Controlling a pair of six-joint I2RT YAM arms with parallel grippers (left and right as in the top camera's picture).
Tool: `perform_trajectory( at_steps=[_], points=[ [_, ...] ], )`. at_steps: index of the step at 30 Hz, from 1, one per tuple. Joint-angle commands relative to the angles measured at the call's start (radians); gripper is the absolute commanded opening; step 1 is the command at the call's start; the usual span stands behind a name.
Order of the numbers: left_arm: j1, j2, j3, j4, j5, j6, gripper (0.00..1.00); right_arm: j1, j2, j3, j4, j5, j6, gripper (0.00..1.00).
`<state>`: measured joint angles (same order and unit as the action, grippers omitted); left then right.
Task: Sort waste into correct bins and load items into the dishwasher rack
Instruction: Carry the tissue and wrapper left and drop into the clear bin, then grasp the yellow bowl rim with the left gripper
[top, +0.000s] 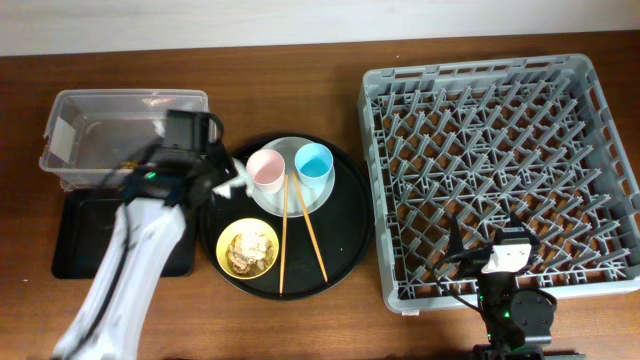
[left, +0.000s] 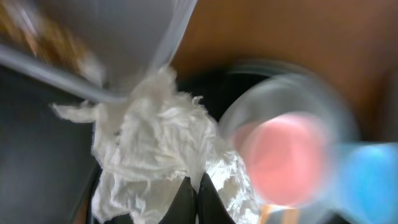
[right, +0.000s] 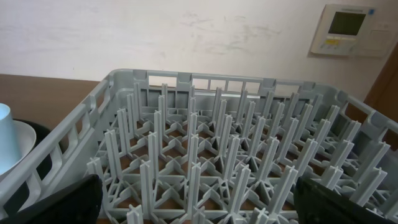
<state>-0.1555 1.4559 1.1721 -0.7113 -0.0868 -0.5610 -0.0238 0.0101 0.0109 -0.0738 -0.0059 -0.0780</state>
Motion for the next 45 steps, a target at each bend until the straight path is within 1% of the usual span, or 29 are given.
perform_trajectory(
  at_steps=[1,3,5,7,8,9,10,12,13,15,16,17,18,19,20,21,22,23,24,26,27,29,30,33,35,37,40,42,45],
  points=[
    [0.016,-0.177,0.034,-0.064,-0.095,0.039,0.0,-0.003,-0.006,-0.005,-0.004,-0.006,0.007,0.98],
    [0.061,-0.199,0.033,-0.025,-0.159,0.039,0.0,-0.003,-0.006,-0.005,-0.004,-0.006,0.007,0.98],
    [0.122,-0.153,0.033,0.073,-0.203,0.039,0.0,-0.003,-0.006,-0.005,-0.004,-0.006,0.007,0.98],
    [0.171,-0.057,0.033,0.177,-0.203,0.039,0.0,-0.003,-0.006,-0.005,-0.004,-0.006,0.007,0.98],
    [0.194,0.019,0.033,0.237,-0.203,0.04,0.0,-0.003,-0.006,-0.005,-0.004,-0.006,0.007,0.98],
    [0.205,0.082,0.033,0.292,-0.201,0.062,0.0,-0.003,-0.006,-0.005,-0.004,-0.006,0.007,0.98],
    [0.214,0.193,0.033,0.378,-0.201,0.121,0.22,-0.003,-0.006,-0.005,-0.004,-0.006,0.007,0.98],
    [0.217,0.233,0.033,0.421,-0.198,0.17,0.91,-0.003,-0.006,-0.005,-0.004,-0.006,0.007,0.98],
    [0.216,0.219,0.044,0.43,-0.197,0.175,0.99,-0.003,-0.006,-0.005,-0.004,-0.006,0.007,0.98],
    [0.214,0.134,0.071,0.38,-0.12,0.174,0.99,-0.003,-0.006,-0.005,-0.004,-0.006,0.007,0.98],
    [0.214,0.048,0.071,0.338,-0.11,0.174,0.99,-0.003,-0.006,-0.005,-0.004,-0.006,0.007,0.98],
    [0.214,-0.035,0.071,0.227,-0.014,0.174,0.9,-0.003,-0.006,-0.005,-0.004,-0.006,0.007,0.98],
    [0.209,-0.098,0.071,0.081,0.154,0.174,0.58,-0.003,-0.006,-0.005,-0.004,-0.006,0.007,0.98],
    [0.187,-0.129,0.071,-0.066,0.274,0.174,0.0,-0.003,-0.006,-0.005,-0.004,-0.006,0.007,0.98],
    [0.155,-0.134,0.071,-0.194,0.293,0.174,0.0,-0.003,-0.006,-0.005,-0.004,-0.006,0.007,0.98],
    [0.089,-0.13,0.054,-0.332,0.29,0.175,0.0,-0.003,-0.006,-0.005,-0.004,-0.006,0.007,0.98],
    [0.013,-0.13,0.015,-0.366,0.289,0.197,0.0,-0.003,-0.006,-0.005,-0.004,-0.006,0.007,0.98],
    [-0.045,-0.13,-0.025,-0.366,0.288,0.196,0.0,-0.003,-0.006,-0.005,-0.004,-0.006,0.007,0.98],
    [-0.165,-0.13,-0.123,-0.32,0.245,0.194,0.09,-0.003,-0.006,-0.005,-0.004,-0.006,0.007,0.98],
    [-0.243,-0.129,-0.201,-0.247,0.223,0.192,0.3,-0.003,-0.006,-0.005,-0.004,-0.005,0.007,0.98],
    [-0.288,-0.129,-0.254,-0.172,0.201,0.192,0.44,-0.003,-0.006,-0.005,-0.004,-0.006,0.007,0.98],
    [-0.327,-0.129,-0.327,-0.045,0.142,0.185,0.45,-0.003,-0.006,-0.005,-0.004,-0.006,0.007,0.98],
    [-0.327,-0.129,-0.342,-0.017,0.142,0.18,0.43,-0.003,-0.006,-0.005,-0.004,-0.006,0.007,0.98],
    [-0.329,-0.129,-0.406,0.081,0.123,0.18,0.36,-0.003,-0.006,-0.005,-0.004,-0.006,0.007,0.98],
    [-0.329,-0.129,-0.412,0.09,0.091,0.18,0.33,-0.003,-0.006,-0.005,-0.004,-0.006,0.007,0.98],
    [-0.329,-0.129,-0.42,0.092,0.09,0.18,0.27,-0.003,-0.006,-0.005,-0.004,-0.006,0.007,0.98],
    [-0.329,-0.129,-0.455,0.123,0.09,0.16,0.26,-0.003,-0.006,-0.005,-0.004,-0.006,0.007,0.98],
    [-0.329,-0.128,-0.455,0.127,0.108,0.14,0.22,-0.003,-0.006,-0.005,-0.004,-0.006,0.007,0.98],
    [-0.332,-0.092,-0.466,0.141,0.108,0.139,0.22,-0.003,-0.006,-0.005,-0.004,-0.006,0.007,0.98]
  ],
)
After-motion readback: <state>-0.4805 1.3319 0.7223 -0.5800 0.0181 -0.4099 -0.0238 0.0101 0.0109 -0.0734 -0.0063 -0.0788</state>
